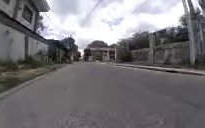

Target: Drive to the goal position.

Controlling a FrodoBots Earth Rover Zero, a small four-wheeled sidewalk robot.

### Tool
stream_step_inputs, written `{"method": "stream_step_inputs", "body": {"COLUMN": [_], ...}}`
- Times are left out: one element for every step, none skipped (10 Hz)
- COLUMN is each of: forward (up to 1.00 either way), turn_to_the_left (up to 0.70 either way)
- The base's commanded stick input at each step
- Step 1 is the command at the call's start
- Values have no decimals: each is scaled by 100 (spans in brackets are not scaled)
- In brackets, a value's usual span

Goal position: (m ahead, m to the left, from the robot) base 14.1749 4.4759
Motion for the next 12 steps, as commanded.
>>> {"method": "stream_step_inputs", "body": {"forward": [100, 100, 100, 100, 100, 100, 100, 100, 100, 100, 100, 100], "turn_to_the_left": [-11, -11, -10, -10, -10, -11, -10, -10, -10, -10, -10, -10]}}
